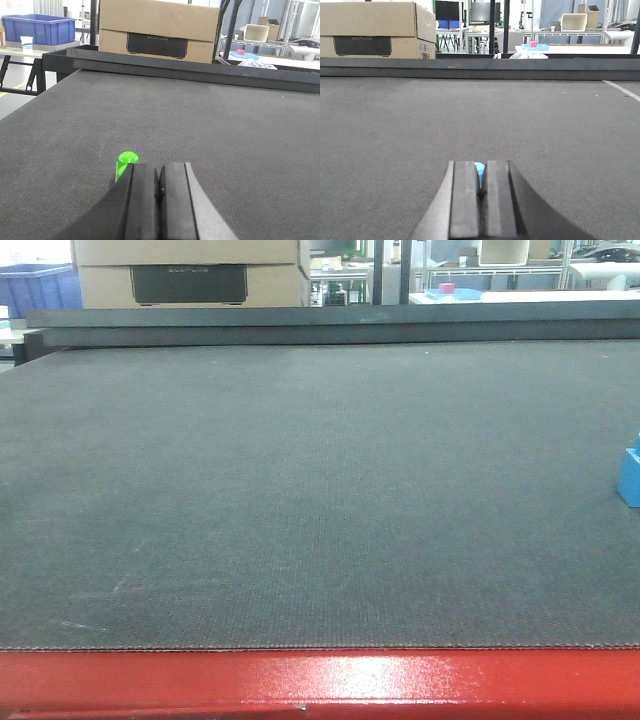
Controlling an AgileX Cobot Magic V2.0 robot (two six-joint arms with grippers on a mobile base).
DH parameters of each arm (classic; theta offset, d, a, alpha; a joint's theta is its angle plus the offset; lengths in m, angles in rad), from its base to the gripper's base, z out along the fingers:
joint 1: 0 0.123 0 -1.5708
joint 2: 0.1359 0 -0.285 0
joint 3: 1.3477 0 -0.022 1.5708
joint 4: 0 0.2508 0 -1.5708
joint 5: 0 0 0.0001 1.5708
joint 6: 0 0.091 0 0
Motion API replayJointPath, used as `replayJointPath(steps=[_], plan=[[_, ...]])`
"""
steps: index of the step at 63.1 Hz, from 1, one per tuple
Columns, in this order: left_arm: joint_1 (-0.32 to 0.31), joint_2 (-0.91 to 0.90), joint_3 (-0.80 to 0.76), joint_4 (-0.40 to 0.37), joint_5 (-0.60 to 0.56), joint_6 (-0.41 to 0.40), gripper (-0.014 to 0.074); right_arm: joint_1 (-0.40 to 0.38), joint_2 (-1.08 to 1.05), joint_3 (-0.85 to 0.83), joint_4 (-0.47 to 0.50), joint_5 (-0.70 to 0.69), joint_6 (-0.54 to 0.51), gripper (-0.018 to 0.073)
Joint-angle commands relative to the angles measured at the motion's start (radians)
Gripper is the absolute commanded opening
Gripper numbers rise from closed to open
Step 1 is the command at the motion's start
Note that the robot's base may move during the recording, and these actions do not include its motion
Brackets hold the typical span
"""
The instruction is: Grab block from conveyor and place in blue bin
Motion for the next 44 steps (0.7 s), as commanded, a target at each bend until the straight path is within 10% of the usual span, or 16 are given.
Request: replayJointPath(steps=[1, 44], plan=[[-0.006, -0.005, -0.003, -0.005, -0.018, -0.006, -0.0111, 0.002, -0.003, 0.000, -0.008, -0.020, 0.000, -0.0162], [-0.006, -0.005, -0.003, -0.005, -0.068, -0.006, -0.0111, 0.002, -0.003, 0.000, -0.008, -0.157, 0.000, -0.0162]])
